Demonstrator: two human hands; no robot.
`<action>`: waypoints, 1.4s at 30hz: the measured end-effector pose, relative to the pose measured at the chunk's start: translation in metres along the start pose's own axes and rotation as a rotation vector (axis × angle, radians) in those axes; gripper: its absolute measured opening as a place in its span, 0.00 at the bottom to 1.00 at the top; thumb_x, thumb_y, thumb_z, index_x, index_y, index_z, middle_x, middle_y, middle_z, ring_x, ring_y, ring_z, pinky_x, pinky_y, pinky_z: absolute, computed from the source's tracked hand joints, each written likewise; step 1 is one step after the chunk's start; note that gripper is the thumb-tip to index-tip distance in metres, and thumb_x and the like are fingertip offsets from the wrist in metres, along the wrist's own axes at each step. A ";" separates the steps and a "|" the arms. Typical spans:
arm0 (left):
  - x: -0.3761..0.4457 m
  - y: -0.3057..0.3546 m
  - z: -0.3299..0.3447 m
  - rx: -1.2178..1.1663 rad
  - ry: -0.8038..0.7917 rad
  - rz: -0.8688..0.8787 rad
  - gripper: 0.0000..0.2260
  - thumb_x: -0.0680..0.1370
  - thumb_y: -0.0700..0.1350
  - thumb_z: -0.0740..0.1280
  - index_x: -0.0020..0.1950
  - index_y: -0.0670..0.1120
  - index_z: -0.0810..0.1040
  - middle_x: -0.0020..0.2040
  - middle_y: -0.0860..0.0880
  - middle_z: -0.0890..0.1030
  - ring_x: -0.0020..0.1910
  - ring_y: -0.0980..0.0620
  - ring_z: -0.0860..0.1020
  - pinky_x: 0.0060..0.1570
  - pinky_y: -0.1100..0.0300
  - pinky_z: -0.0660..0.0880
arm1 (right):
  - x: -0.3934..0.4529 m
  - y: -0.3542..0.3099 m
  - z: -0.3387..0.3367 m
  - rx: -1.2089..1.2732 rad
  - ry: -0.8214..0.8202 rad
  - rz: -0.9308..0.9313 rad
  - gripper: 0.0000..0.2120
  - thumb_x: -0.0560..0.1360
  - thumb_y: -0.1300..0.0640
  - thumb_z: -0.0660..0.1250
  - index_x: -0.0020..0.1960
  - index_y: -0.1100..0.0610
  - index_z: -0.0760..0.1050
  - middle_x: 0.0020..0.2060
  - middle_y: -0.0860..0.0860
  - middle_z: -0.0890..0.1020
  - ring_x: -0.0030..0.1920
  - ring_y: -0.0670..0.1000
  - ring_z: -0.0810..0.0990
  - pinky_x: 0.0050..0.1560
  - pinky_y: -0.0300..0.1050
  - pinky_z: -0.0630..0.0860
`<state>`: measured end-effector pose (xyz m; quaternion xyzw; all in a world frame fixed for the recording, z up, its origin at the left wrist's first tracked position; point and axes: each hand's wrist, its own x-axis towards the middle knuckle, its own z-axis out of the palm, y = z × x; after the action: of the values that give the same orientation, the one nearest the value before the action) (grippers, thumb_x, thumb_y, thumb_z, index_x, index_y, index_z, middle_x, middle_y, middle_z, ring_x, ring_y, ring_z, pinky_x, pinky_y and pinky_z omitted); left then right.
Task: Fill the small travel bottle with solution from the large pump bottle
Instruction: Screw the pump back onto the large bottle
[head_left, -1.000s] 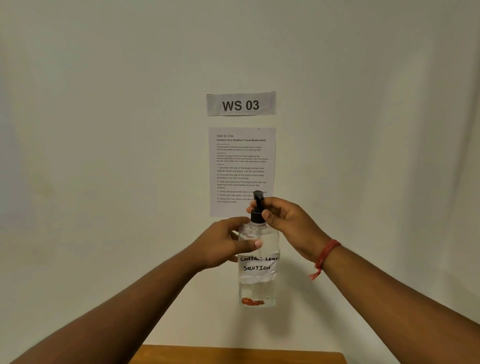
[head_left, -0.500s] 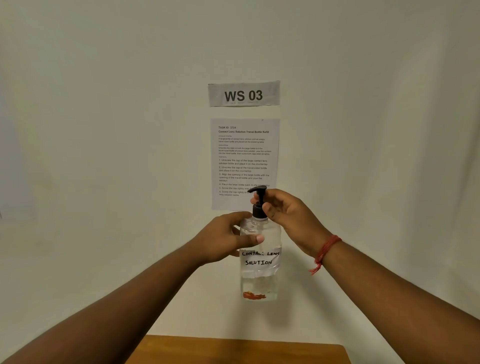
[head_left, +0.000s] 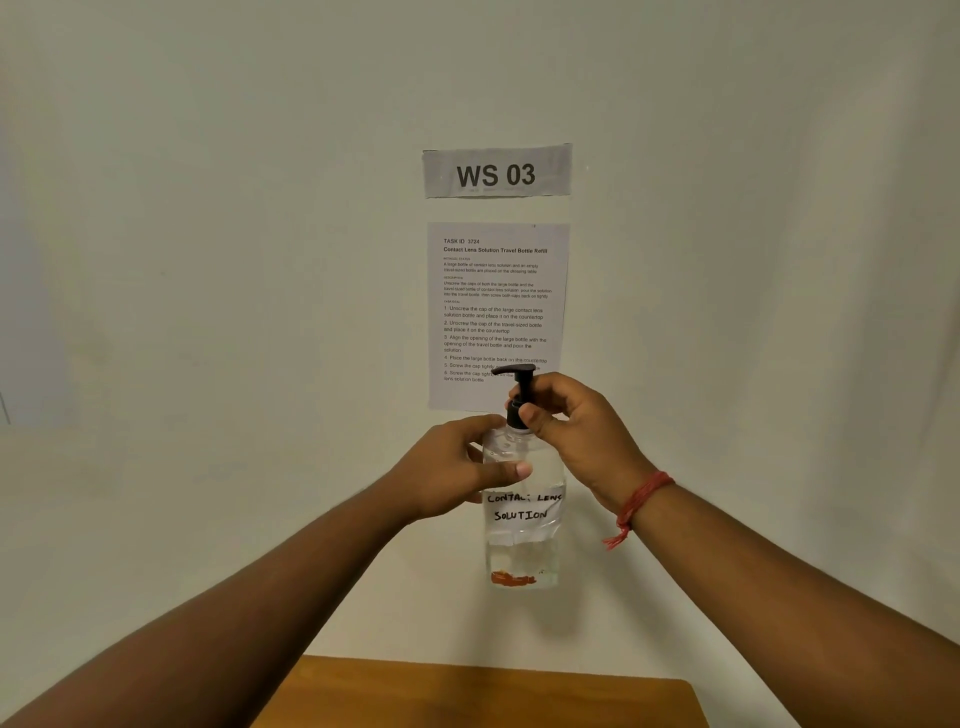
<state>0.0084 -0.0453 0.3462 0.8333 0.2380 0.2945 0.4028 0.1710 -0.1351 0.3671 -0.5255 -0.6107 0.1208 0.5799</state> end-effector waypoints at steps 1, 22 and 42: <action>0.000 -0.001 0.000 0.009 0.004 0.003 0.25 0.74 0.52 0.77 0.70 0.51 0.77 0.56 0.52 0.85 0.52 0.52 0.84 0.49 0.48 0.85 | -0.001 0.001 0.002 -0.004 0.011 0.000 0.08 0.77 0.60 0.68 0.53 0.50 0.79 0.49 0.47 0.84 0.54 0.50 0.82 0.60 0.53 0.77; -0.015 -0.064 0.031 0.100 -0.031 -0.026 0.24 0.74 0.57 0.75 0.68 0.53 0.77 0.56 0.54 0.84 0.53 0.53 0.83 0.54 0.46 0.83 | -0.041 0.061 0.039 0.058 0.082 0.153 0.08 0.77 0.56 0.69 0.53 0.44 0.78 0.50 0.41 0.83 0.56 0.43 0.79 0.60 0.44 0.75; -0.084 -0.219 0.136 0.013 -0.200 -0.342 0.22 0.73 0.41 0.78 0.62 0.54 0.76 0.53 0.58 0.81 0.52 0.60 0.80 0.52 0.63 0.78 | -0.174 0.212 0.105 -0.109 -0.107 0.479 0.13 0.76 0.58 0.70 0.60 0.51 0.76 0.53 0.45 0.81 0.59 0.48 0.77 0.63 0.52 0.76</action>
<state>0.0068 -0.0478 0.0755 0.8085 0.3368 0.1358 0.4631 0.1509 -0.1341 0.0743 -0.6785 -0.5042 0.2492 0.4726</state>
